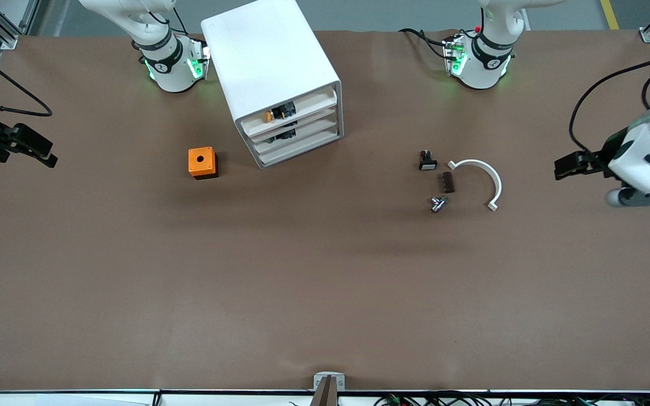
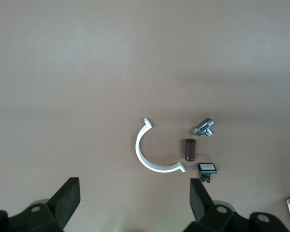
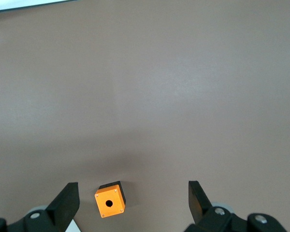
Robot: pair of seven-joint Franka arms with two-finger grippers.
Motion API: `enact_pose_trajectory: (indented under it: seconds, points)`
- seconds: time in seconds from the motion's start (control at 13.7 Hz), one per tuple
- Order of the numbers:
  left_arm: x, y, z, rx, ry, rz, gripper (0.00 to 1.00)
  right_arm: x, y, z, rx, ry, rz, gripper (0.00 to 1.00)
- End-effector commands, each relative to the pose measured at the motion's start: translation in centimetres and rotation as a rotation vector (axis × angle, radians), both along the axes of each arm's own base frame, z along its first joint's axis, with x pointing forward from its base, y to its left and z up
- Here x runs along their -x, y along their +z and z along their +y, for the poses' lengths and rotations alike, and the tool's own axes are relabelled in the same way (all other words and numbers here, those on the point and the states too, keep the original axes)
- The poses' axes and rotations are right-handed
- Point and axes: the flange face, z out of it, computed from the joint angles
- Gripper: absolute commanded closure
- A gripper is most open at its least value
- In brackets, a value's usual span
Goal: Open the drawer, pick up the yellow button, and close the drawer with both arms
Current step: 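Reach the left gripper to the front of the white cabinet drawer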
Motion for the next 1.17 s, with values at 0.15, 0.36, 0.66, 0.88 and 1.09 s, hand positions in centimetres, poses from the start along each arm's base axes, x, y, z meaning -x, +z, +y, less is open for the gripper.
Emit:
enact_pose_trajectory:
  seconds: [0.15, 0.36, 0.66, 0.88, 1.09]
  points:
    - [0.1, -3.1, -4.5, -0.005, 0.09, 0.091, 0.0, 0.0, 0.0, -0.2, 0.01, 0.004, 0.0, 0.0]
    - [0.7, -4.7, -8.8, -0.05, 0.215, 0.125, 0.0, 0.0, 0.0, -0.2, 0.012, 0.002, 0.002, 0.0]
    - [1.6, -6.7, -12.7, -0.049, 0.362, 0.202, 0.0, 0.0, 0.0, -0.3, 0.01, 0.001, 0.003, 0.0]
    - [2.3, -8.1, -14.8, -0.06, 0.498, 0.292, 0.0, 0.0, 0.0, -0.3, 0.01, 0.001, 0.003, 0.0]
    - [3.0, -10.2, -17.1, -0.11, 0.682, 0.402, 0.0, 0.0, 0.0, -0.2, 0.01, 0.004, 0.003, 0.0]
